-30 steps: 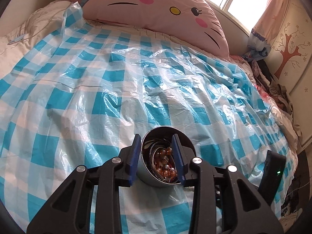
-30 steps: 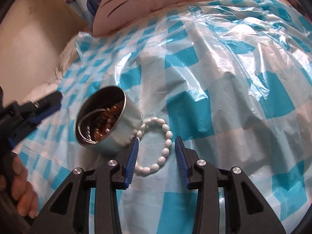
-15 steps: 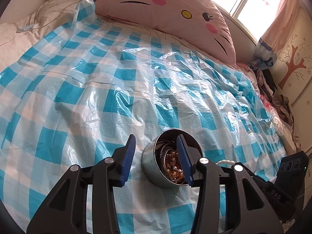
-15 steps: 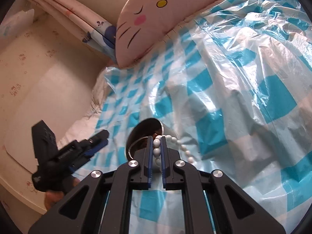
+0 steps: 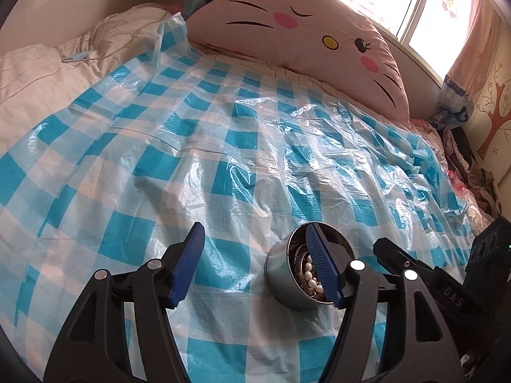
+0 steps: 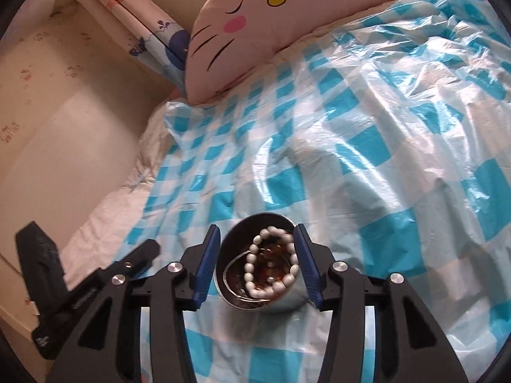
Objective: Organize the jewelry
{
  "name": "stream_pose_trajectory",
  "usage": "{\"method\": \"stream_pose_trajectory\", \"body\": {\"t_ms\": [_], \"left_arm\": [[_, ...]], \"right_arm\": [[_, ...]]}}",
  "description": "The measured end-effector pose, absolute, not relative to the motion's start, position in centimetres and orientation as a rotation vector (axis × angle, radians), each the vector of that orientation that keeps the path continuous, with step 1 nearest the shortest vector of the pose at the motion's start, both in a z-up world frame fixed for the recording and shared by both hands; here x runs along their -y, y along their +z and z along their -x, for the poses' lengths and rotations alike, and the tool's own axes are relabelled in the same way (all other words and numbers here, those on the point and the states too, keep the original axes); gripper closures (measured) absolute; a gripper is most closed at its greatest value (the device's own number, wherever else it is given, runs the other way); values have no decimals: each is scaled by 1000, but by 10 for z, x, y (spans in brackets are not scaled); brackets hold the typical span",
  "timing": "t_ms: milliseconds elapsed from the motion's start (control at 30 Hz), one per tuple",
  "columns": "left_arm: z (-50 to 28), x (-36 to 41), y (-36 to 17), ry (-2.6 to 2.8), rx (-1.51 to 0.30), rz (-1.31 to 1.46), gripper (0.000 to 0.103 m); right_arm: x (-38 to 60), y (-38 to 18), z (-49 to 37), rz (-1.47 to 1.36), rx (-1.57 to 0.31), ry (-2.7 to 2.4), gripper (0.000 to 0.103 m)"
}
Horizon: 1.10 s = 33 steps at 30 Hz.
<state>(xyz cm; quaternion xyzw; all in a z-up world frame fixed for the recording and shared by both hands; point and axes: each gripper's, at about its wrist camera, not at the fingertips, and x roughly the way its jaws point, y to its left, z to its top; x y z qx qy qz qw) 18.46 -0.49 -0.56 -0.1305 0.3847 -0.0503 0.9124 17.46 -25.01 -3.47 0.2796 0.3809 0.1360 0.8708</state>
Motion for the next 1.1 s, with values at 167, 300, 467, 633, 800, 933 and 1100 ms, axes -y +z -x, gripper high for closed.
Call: {"method": "stream_pose_trajectory", "body": {"t_ms": [167, 300, 467, 633, 800, 933, 1100], "left_arm": [[-134, 12, 16, -53, -722, 145, 16], [-87, 22, 15, -50, -740, 24, 14], [-34, 27, 9, -48, -756, -73, 9], [-3, 21, 7, -48, -767, -83, 8], [16, 17, 9, -23, -721, -82, 8], [16, 22, 7, -16, -724, -106, 8], [19, 27, 7, -19, -704, -126, 8]], "right_arm": [[238, -16, -119, -371, -768, 189, 42], [228, -10, -62, -207, -750, 125, 27], [218, -14, -5, -67, -727, 45, 12], [225, -9, 29, -94, -692, -10, 7], [221, -7, 48, -72, -660, -36, 7], [221, -9, 44, -71, -680, -54, 7], [222, -8, 48, -72, -660, -62, 7]]}}
